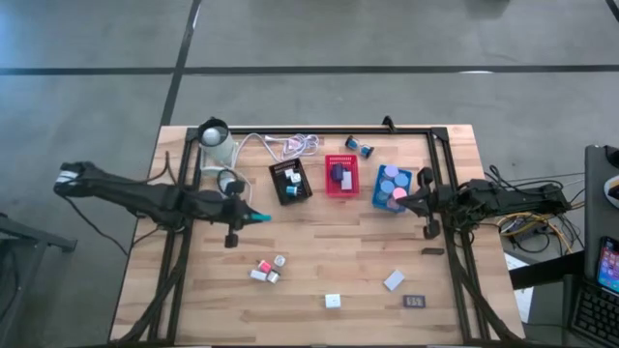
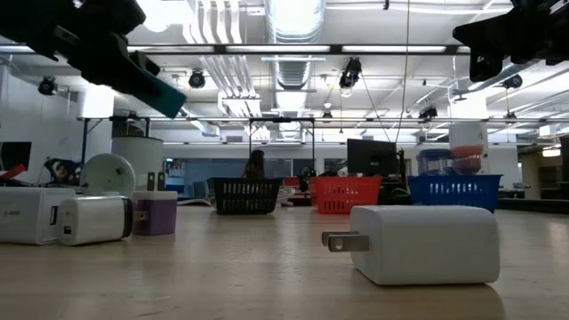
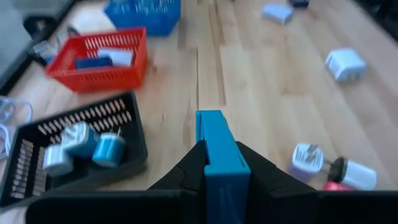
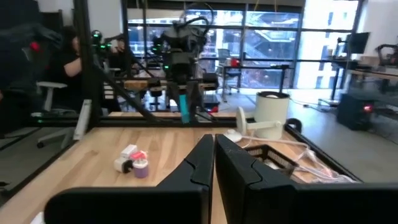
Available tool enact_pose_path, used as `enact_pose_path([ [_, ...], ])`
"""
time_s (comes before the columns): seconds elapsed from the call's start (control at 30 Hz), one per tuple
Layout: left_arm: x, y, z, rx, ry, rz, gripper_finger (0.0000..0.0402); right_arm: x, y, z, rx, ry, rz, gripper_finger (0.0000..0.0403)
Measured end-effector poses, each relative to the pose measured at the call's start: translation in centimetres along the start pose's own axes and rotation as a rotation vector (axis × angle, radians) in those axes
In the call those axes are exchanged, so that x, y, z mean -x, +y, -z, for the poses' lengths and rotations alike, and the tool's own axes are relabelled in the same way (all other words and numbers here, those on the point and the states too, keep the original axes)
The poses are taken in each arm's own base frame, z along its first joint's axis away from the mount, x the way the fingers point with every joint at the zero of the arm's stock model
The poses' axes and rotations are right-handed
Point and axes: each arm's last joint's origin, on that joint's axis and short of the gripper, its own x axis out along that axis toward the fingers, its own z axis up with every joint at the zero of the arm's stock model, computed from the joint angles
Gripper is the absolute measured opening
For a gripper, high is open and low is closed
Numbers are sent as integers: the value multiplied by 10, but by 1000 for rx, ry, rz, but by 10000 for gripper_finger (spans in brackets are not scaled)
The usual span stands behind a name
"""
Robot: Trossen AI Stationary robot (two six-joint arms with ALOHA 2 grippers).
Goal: Pick & Place Office items
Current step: Put the light blue digital clock into the red bin
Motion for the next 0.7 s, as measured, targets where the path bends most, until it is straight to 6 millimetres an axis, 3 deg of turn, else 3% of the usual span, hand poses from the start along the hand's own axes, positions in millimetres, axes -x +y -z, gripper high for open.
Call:
enact_pose_path([
  [0.37,23,5,12,14,-207,-2,57,0,3,-5,22,-51,-88,11],
  [0.7,35,9,-5,43,-445,-79,58,0,3,-7,31,-72,-87,11],
])
